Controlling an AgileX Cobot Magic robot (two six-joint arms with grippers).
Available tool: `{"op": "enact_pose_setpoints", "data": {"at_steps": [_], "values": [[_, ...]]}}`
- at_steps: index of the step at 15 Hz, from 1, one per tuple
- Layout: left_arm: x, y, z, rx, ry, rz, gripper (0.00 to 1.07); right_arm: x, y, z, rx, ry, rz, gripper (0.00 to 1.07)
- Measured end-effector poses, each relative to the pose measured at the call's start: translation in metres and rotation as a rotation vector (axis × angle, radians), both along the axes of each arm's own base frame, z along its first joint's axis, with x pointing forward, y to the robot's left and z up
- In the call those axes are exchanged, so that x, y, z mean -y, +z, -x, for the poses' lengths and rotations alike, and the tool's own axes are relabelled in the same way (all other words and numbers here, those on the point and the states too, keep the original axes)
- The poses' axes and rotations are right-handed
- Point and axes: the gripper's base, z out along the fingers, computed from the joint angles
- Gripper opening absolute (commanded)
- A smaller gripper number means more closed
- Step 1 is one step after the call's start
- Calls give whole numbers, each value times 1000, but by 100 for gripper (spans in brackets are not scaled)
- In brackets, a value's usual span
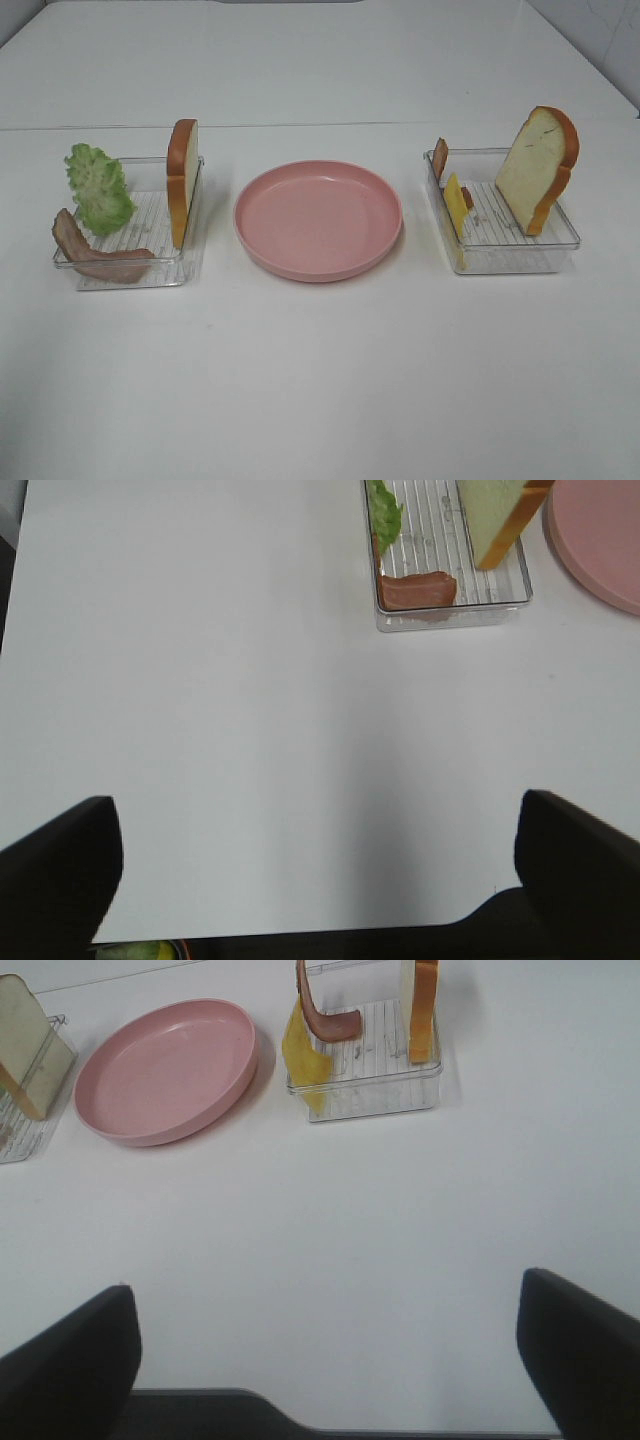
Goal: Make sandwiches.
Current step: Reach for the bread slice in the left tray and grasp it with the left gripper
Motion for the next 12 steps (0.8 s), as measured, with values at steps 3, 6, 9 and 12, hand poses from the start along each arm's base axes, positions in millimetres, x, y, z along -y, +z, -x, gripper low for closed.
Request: {"op": "enact_pose_setpoints", "data": {"at_steps": [3,6,9,12], "values": [[-5,10,-61,-93,21,23,101,0,0,0,0,0,0,98],[-11,8,-127,-176,31,38,101,0,0,0,0,0,0,98],[-15,0,-180,-218,35,47,101,0,0,0,0,0,0,98],[-5,-9,-220,-241,6,56,101,0,0,0,0,0,0,98]]}}
